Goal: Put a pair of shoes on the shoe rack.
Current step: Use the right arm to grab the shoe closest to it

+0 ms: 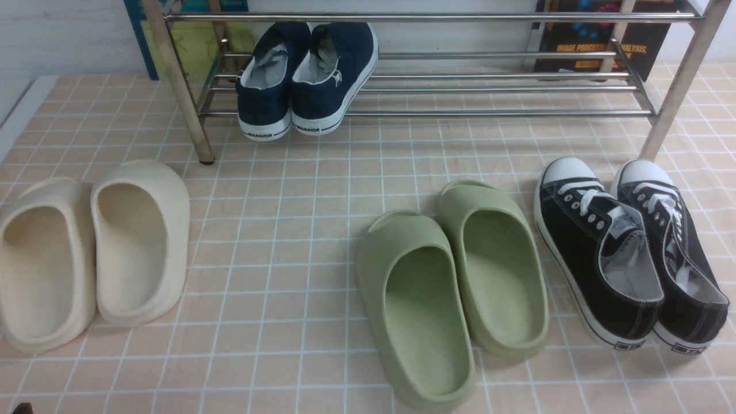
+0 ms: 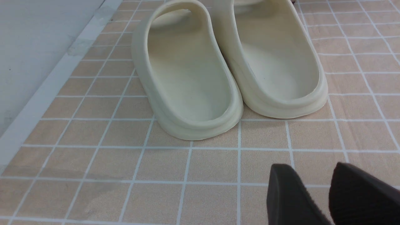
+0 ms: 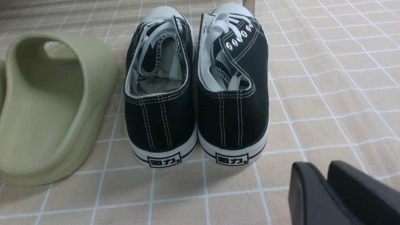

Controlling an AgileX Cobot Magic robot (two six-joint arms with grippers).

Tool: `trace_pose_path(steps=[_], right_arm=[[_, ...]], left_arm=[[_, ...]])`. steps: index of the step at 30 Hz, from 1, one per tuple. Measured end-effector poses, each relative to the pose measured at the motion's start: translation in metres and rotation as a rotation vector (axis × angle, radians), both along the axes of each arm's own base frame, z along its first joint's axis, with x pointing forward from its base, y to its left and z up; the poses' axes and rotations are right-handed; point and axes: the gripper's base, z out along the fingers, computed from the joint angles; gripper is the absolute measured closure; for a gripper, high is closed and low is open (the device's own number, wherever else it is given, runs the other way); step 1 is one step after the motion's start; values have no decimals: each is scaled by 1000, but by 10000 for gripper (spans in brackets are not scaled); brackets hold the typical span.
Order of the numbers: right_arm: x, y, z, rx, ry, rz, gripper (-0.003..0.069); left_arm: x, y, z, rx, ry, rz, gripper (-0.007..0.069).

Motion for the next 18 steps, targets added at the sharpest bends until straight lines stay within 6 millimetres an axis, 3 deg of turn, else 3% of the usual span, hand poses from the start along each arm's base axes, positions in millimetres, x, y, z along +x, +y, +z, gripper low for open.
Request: trace_pose_path(steps=[18], right_arm=[[0,0,0,0,0,0,533]], left_arm=[[0,1,0,27,2,2,387]])
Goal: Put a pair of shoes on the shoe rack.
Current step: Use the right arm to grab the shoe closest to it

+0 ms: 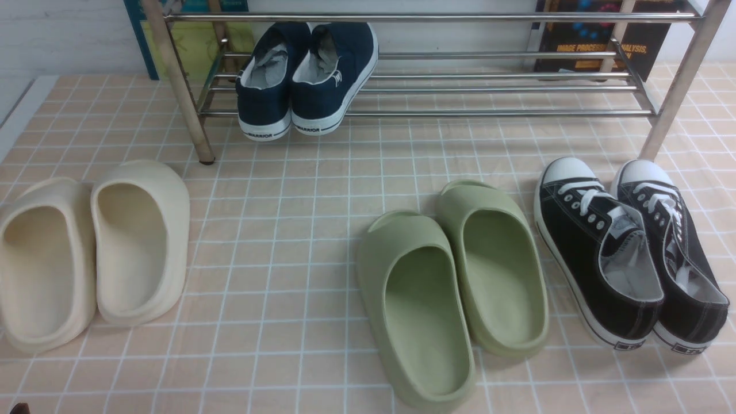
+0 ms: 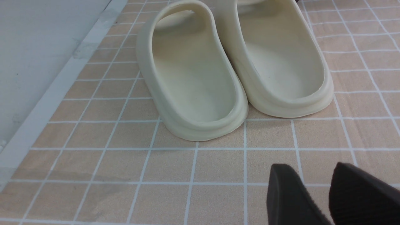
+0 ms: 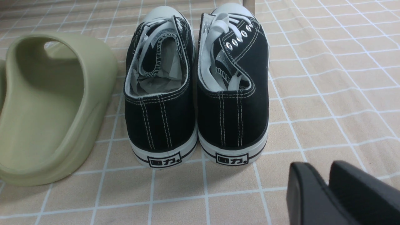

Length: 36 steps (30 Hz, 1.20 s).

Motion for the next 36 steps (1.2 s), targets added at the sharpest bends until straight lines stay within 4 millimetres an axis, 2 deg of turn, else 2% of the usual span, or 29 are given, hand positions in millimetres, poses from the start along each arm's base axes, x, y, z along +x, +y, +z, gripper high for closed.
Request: trace_pose_path(steps=[27,30,36], right_arm=[[0,1,0,28,-1,2,515],[0,4,1,174,-16,0,515],[1,16,5,837,-22,-51,513]], left_arm=[[0,0,0,3,0,0,387],[0,0,0,3,0,0,387],[0,0,0,3,0,0,386]])
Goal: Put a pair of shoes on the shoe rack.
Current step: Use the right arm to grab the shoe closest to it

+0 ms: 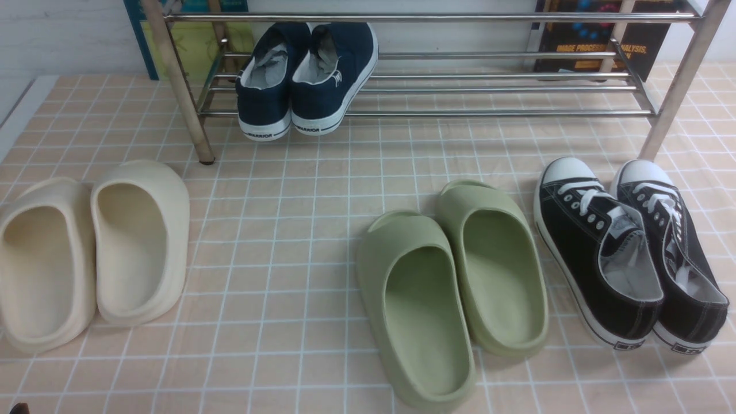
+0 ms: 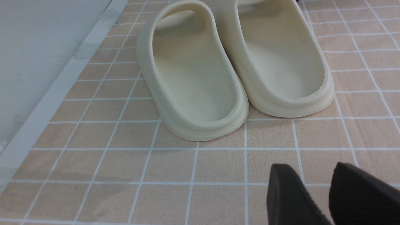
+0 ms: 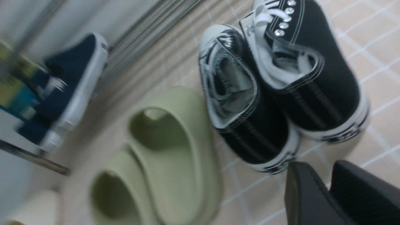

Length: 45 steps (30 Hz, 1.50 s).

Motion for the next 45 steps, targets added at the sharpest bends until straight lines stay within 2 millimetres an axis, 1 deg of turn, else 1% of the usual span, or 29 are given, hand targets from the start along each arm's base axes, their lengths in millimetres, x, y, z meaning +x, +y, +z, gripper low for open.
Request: trace_pose_path(steps=[2,3,7,11,14,16,17,18,20,21,23,24,26,27,28,29,30,31,32,33,36,38,39,41,43,44,45], right_arm=[[0,1,2,126,-4,-12,513],[0,1,3,160,-6,-16,513],[1,0,4,164,-26,-29,512],[3,-8,14,56,-153,-93,505],[3,-10,17,-1,-191,-109,505],[2,-11,26,-102,-228,-109,505],[0,-11,38,-171,-251,-104,505],[0,-11,40,-194,-248,-102,505],[-2,-11,79,-372,-253,-88,524],[0,-12,90,-459,-208,-76,538],[3,-15,123,-621,-136,-62,582],[6,-17,135,-690,-88,-51,605],[17,-21,164,-850,61,0,665],[24,-23,174,-905,134,37,675],[32,-23,182,-952,209,84,678],[34,-24,180,-959,235,100,678],[48,-24,191,-1012,341,186,678],[57,-22,193,-1030,403,252,678],[59,-22,193,-1033,415,265,678],[72,-17,193,-1041,471,357,678],[100,-1,187,-1027,513,524,678],[114,10,182,-1035,523,604,678],[128,20,175,-1044,550,667,676],[143,31,164,-1054,587,736,671],[160,40,151,-1050,641,789,662],[162,40,150,-1047,646,793,662],[175,46,140,-1032,686,825,650]], left_arm=[[0,0,0,0,0,0,386],[0,0,0,0,0,0,386],[0,0,0,0,0,0,386],[0,0,0,0,0,0,386],[0,0,0,0,0,0,386],[0,0,0,0,0,0,386],[0,0,0,0,0,0,386],[0,0,0,0,0,0,386],[0,0,0,0,0,0,386],[0,0,0,0,0,0,386],[0,0,0,0,0,0,386],[0,0,0,0,0,0,386],[0,0,0,0,0,0,386],[0,0,0,0,0,0,386],[0,0,0,0,0,0,386],[0,0,0,0,0,0,386],[0,0,0,0,0,0,386],[0,0,0,0,0,0,386],[0,0,0,0,0,0,386],[0,0,0,0,0,0,386],[0,0,0,0,0,0,386],[0,0,0,0,0,0,386],[0,0,0,0,0,0,386],[0,0,0,0,1,0,386],[0,0,0,0,1,0,386],[0,0,0,0,1,0,386],[0,0,0,0,1,0,386]])
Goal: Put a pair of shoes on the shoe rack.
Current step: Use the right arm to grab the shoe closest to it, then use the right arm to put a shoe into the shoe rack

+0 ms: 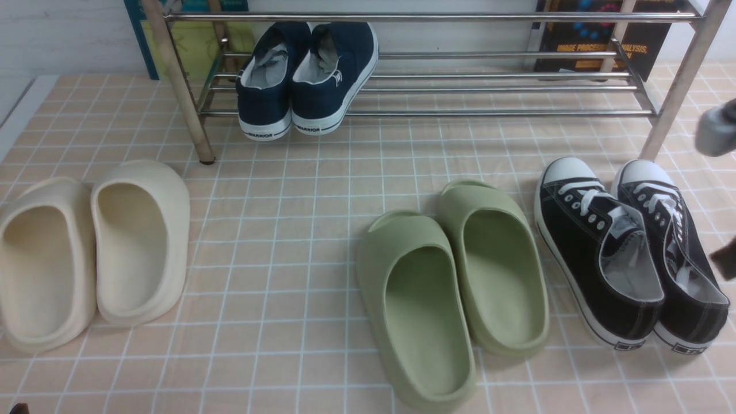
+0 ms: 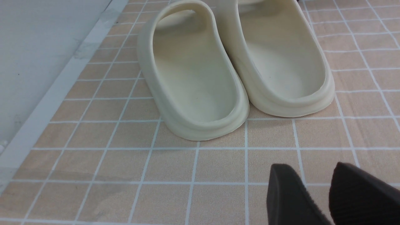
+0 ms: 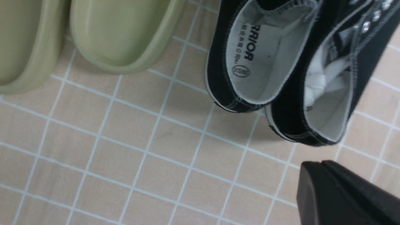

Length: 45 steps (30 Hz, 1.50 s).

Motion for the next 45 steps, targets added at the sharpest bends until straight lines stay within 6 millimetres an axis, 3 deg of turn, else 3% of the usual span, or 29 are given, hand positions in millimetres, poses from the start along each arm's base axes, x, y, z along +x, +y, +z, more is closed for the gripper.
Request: trace_pose_path(steps=[3,8,9,11,15,17,20,21,22,24,26,31,34,40,45], right_arm=[[18,7,-13,11,54,-3,613],[50,23,-48,82,153,-16,389],[51,24,-49,83,155,-16,389],[63,27,-69,74,188,-16,273],[78,32,-99,58,235,-19,197],[83,35,-111,48,259,-16,207],[86,43,-128,26,289,9,291],[85,48,-132,10,295,31,369],[85,49,-133,3,294,39,394],[84,54,-128,-23,269,74,577],[83,57,-117,-20,257,85,647],[84,62,-78,7,184,100,653],[96,65,-56,27,97,104,653],[123,74,-46,45,30,104,653],[166,75,-51,51,9,72,653]], left_arm=[[0,0,0,0,0,0,386],[0,0,0,0,1,0,386],[0,0,0,0,0,0,386],[0,0,0,0,1,0,386],[0,0,0,0,1,0,386],[0,0,0,0,1,0,386],[0,0,0,0,1,0,386],[0,0,0,1,1,0,386],[0,0,0,1,1,0,386],[0,0,0,1,1,0,386],[0,0,0,1,1,0,386],[0,0,0,1,1,0,386],[0,0,0,1,1,0,386],[0,0,0,1,1,0,386],[0,0,0,1,1,0,386]])
